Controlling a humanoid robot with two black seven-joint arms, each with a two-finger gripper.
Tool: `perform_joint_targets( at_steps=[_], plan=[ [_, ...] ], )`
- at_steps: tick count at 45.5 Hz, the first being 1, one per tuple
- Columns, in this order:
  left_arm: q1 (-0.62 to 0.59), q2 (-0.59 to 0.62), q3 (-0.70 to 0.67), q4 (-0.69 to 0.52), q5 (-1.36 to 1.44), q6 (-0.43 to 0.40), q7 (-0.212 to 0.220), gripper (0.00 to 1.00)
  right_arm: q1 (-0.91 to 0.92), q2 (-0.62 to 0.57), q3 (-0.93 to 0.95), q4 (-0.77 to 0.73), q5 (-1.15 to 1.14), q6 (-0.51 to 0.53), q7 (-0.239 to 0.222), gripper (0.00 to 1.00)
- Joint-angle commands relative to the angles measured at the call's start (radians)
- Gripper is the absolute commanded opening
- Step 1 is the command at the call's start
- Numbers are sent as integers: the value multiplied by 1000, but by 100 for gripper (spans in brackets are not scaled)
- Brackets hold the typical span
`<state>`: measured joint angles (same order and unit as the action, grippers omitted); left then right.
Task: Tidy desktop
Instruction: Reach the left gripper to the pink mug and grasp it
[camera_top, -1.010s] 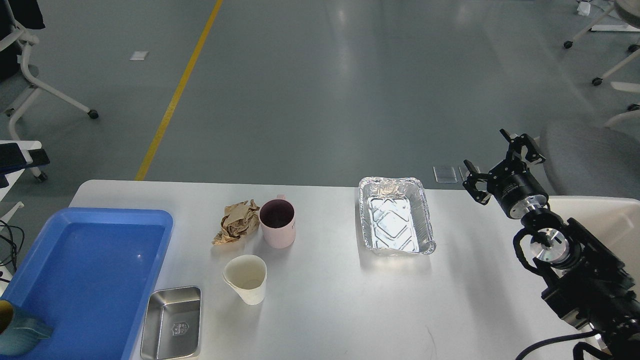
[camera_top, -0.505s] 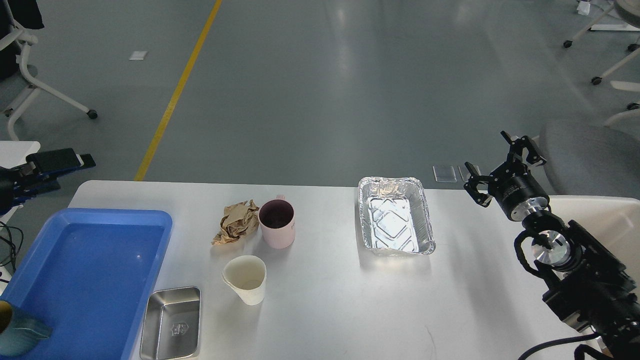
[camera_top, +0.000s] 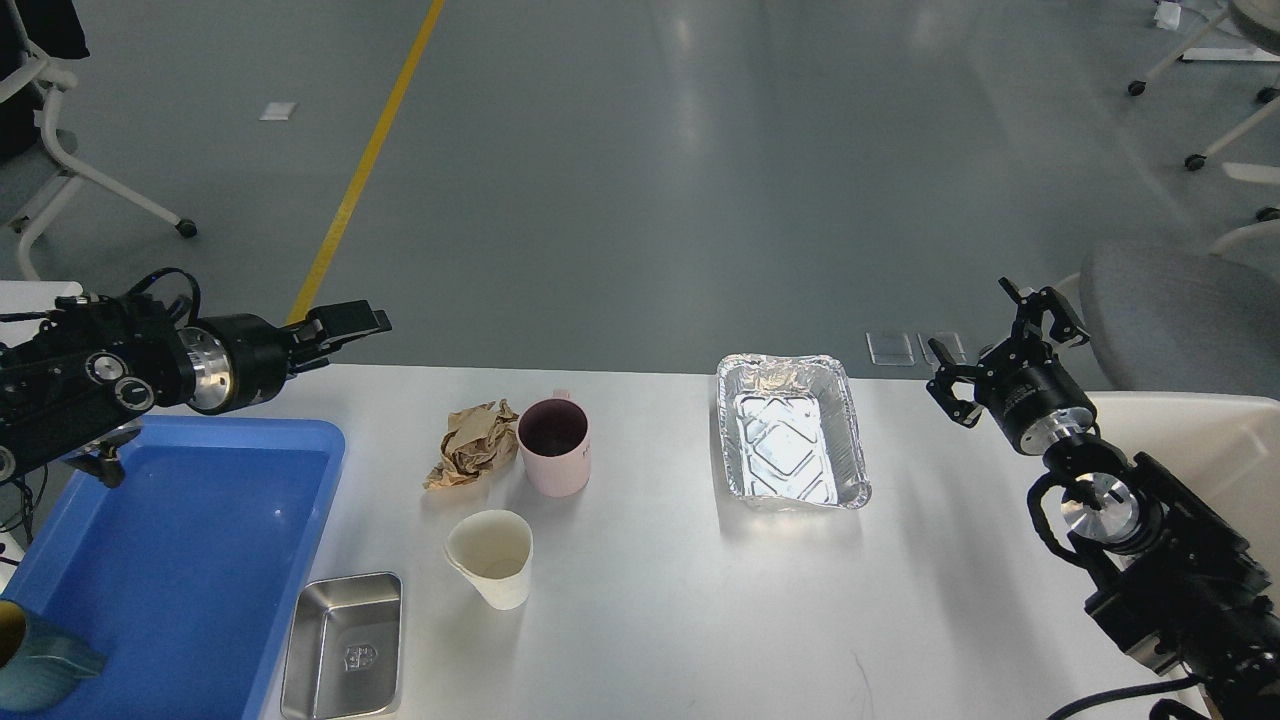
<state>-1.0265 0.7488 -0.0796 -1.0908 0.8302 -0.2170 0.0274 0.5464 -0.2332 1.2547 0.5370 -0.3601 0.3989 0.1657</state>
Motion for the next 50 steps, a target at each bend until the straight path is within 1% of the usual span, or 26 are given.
perform_joint_targets(
  at_steps=[1, 5, 9, 17, 21, 27, 42, 47, 50],
  plan=[
    [-38, -143, 78, 75, -2, 8, 3, 94, 0, 0, -1, -2, -2, 0, 0, 100],
    [-44, -203, 119, 107, -5, 10, 8, 92, 0, 0, -1, -2, -2, 0, 0, 100],
    [-43, -239, 167, 111, -6, 16, 14, 91, 0, 0, -1, 0, -2, -3, 0, 100],
    [-43, -285, 231, 117, -11, 28, 17, 89, 3, 2, -3, -5, -2, -3, 0, 100],
    [-43, -299, 250, 127, -11, 28, 17, 86, 3, 5, -3, -6, -2, -3, 0, 100],
    [-41, -342, 257, 176, -19, 41, 17, 83, 1, 8, -3, -6, -2, -3, 0, 100],
    [-26, -497, 256, 253, -22, 85, 17, 81, -2, 3, -3, -5, -2, -2, 0, 100],
    [-17, -510, 254, 262, -25, 85, 23, 76, -2, 2, -3, -5, -2, -2, 0, 100],
    [-14, -502, 254, 262, -39, 85, 23, 76, -2, 2, -3, -5, -2, -2, 0, 100]
  ],
)
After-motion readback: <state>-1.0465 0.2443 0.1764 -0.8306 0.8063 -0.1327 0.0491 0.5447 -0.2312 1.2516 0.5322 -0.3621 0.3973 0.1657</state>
